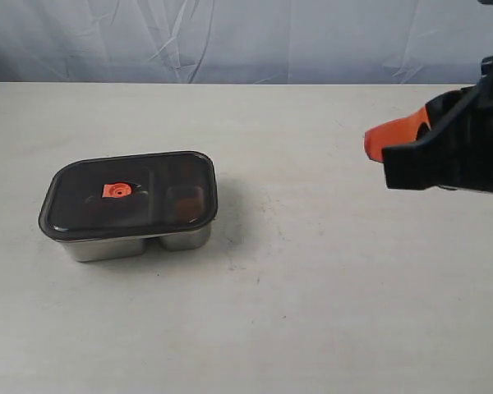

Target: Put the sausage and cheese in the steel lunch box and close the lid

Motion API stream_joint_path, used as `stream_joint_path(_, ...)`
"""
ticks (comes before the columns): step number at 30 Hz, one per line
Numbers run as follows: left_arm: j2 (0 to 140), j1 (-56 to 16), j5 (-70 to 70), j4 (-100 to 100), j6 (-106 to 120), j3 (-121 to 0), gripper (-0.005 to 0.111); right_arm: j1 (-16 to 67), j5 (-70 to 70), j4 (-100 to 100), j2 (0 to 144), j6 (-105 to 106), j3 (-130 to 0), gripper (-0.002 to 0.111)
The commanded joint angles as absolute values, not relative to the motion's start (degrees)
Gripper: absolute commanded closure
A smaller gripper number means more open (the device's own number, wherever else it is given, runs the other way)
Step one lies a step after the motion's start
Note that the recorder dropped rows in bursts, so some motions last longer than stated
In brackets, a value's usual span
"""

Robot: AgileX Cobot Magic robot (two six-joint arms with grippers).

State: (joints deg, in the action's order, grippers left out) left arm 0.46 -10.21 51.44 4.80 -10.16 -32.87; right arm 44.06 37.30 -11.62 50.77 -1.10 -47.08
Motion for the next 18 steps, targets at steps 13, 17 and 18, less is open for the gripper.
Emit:
stream_joint_path(13,0.0,-10.4,51.5,10.8,-10.3,-32.7,0.106,2.4,26.6,-12.0,30.0,0.9,-30.4,0.109)
stream_joint_path(17,0.0,-10.4,51.5,11.3,-10.3,-32.7,0.106,1.8,23.2,-7.0,28.1,0.9,-24.4,0.109)
stream_joint_path(18,0.0,-10.4,51.5,11.3,-10.3,-32.7,0.106,1.8,21.6,-6.8,27.2,0.9,-22.5,0.109)
